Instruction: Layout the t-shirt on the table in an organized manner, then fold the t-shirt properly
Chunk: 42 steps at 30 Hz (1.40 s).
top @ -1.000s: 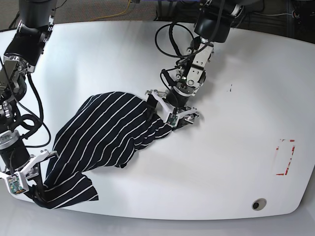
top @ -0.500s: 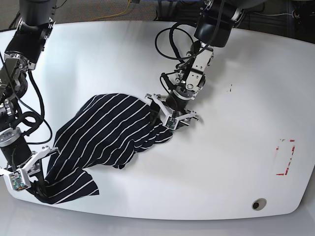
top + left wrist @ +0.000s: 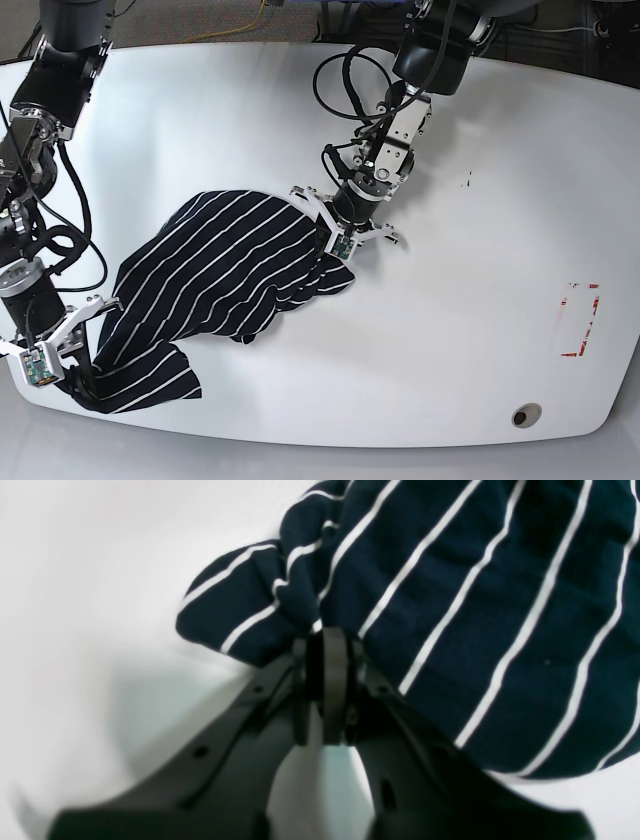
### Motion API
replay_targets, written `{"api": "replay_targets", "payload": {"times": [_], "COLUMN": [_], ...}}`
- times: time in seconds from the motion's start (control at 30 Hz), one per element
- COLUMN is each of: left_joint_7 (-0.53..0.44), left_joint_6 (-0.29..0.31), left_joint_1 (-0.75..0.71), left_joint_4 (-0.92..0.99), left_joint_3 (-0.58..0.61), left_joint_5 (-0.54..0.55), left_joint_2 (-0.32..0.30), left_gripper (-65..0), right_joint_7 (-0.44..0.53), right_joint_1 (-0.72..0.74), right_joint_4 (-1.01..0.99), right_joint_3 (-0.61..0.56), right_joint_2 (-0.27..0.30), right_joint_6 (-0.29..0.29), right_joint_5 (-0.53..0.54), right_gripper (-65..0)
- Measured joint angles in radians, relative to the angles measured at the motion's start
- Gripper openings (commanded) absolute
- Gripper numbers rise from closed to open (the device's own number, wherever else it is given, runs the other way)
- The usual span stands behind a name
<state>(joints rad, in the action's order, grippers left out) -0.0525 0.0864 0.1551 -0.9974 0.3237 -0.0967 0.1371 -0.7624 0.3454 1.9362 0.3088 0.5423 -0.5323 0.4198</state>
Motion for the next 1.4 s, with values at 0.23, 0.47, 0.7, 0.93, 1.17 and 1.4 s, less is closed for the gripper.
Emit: {"api": "replay_targets", "payload": {"times": [0.23, 0.47, 0.7, 0.93, 1.17, 1.4], "left_joint_7": [0.003, 0.011, 0.007, 0.014, 0.061, 0.09], "left_joint_6": [0.0, 0.003, -0.002, 0.003, 0.0, -0.003], "left_joint_1": [-0.003, -0.056, -0.105, -0.165, -0.178, -0.177], "left_joint_4": [-0.007, -0.197, -0.364, -0.497, -0.628, -0.661], "left_joint_3": [0.0, -0.011, -0.073, -0.151, -0.203, -0.213], "left_joint_5": [0.0, 0.0, 0.0, -0.001, -0.001, 0.0], "left_joint_2": [-0.003, -0.027, -0.06, -0.094, -0.151, -0.179], "left_gripper": [-62.4, -62.4, -62.4, -62.4, -62.3, -61.5], "right_joint_7": [0.0, 0.0, -0.001, -0.002, -0.001, -0.002], "right_joint_1": [0.0, 0.0, 0.003, 0.002, 0.005, 0.002], "right_joint_4": [0.0, 0.0, 0.0, 0.0, 0.0, 0.0], "right_joint_3": [0.0, 0.047, 0.067, 0.111, 0.148, 0.159], "right_joint_2": [0.0, -0.003, -0.002, -0.002, -0.005, -0.005], "right_joint_6": [0.0, 0.003, 0.008, 0.008, 0.008, 0.008], "right_joint_5": [0.0, 0.0, -0.003, -0.001, 0.003, -0.004], "right_gripper": [-65.0, -65.0, -65.0, -65.0, -65.0, -65.0]}}
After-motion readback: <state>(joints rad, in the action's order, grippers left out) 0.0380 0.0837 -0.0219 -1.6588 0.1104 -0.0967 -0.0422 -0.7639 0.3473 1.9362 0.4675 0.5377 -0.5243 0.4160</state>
